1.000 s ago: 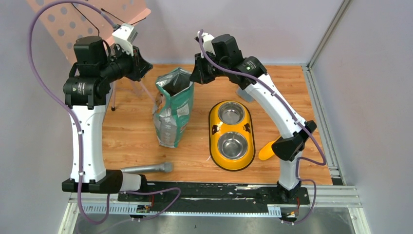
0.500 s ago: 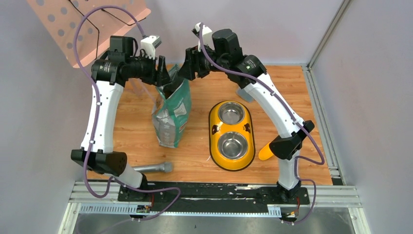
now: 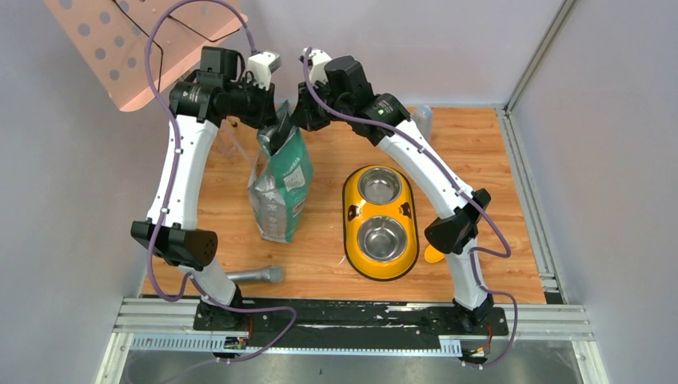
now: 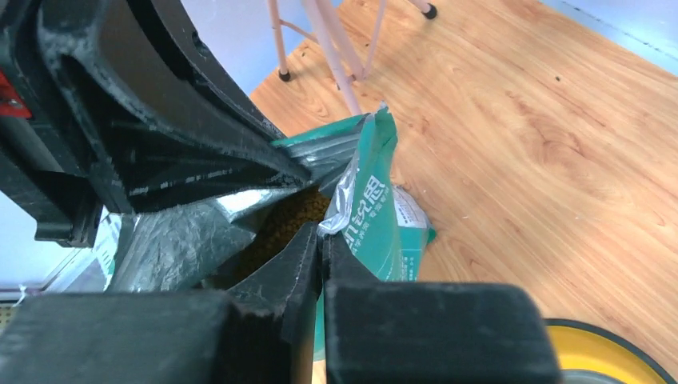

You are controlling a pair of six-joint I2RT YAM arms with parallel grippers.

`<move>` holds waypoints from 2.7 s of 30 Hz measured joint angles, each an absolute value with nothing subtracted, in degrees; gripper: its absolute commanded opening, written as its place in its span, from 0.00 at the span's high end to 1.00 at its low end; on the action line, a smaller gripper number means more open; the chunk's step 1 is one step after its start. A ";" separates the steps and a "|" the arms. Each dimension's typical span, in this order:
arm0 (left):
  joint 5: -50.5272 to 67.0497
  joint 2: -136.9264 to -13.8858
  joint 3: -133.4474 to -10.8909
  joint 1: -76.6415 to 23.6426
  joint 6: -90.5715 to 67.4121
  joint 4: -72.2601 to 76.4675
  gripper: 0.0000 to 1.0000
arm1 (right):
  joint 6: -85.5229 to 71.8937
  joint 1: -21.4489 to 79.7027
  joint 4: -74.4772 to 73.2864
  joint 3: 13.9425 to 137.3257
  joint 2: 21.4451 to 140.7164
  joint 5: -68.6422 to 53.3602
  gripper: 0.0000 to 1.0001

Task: Serve the pet food

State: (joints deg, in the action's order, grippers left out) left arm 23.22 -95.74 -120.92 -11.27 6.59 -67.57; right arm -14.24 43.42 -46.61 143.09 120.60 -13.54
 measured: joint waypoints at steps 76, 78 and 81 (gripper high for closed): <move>19.18 -92.20 -127.98 -11.20 2.20 -80.93 1.00 | -4.34 50.04 -44.10 138.37 113.54 8.19 0.36; 18.37 -92.20 -127.68 -11.22 2.22 -80.40 0.93 | -4.43 48.05 -44.10 137.80 113.51 6.50 0.34; 17.34 -92.62 -127.52 -11.22 2.55 -79.46 0.48 | -4.84 44.62 -44.12 137.56 113.51 3.97 0.34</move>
